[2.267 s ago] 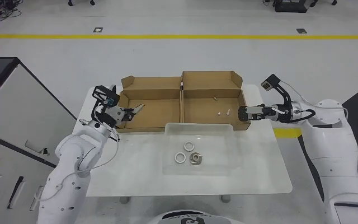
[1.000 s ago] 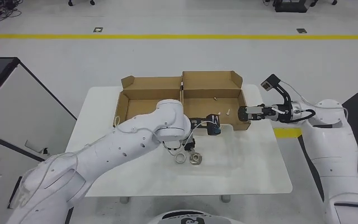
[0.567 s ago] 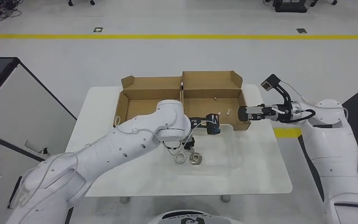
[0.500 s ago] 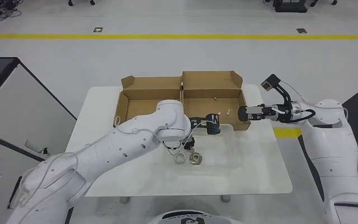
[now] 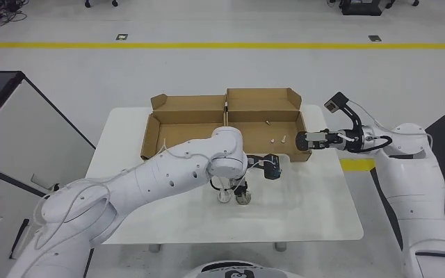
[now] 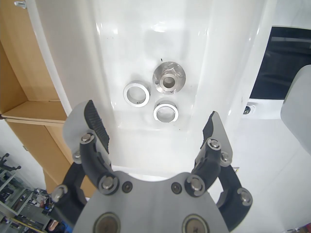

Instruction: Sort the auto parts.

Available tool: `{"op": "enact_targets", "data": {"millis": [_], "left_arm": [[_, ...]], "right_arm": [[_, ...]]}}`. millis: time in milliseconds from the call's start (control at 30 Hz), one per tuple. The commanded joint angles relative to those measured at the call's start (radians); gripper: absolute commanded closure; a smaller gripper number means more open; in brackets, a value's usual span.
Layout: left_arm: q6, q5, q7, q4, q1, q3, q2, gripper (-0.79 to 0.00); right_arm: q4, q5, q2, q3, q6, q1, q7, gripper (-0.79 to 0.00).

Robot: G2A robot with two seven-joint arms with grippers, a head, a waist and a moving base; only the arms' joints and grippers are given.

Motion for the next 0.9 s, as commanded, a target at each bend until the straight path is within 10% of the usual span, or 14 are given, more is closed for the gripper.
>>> {"op": "enact_targets", "data": {"millis": [0, 267, 867], "left_arm": [[0.003, 0.004, -0.002, 0.025, -0.009, 0.013, -0.012, -0.785], [0.013, 0.022, -0.013, 0.081, -0.021, 0.051, -0.045, -0.496], [-0.017, 0.106, 0.037, 0.261, 0.006, 0.073, -0.102, -0.369]], "right_arm": [[0.000, 0.001, 0.000, 0.000, 0.000, 0.000, 0.000, -0.785], [0.000, 0.001, 0.000, 0.000, 0.000, 0.000, 0.000, -0.785], [0.000, 0.001, 0.000, 0.000, 0.000, 0.000, 0.000, -0.785]]}}
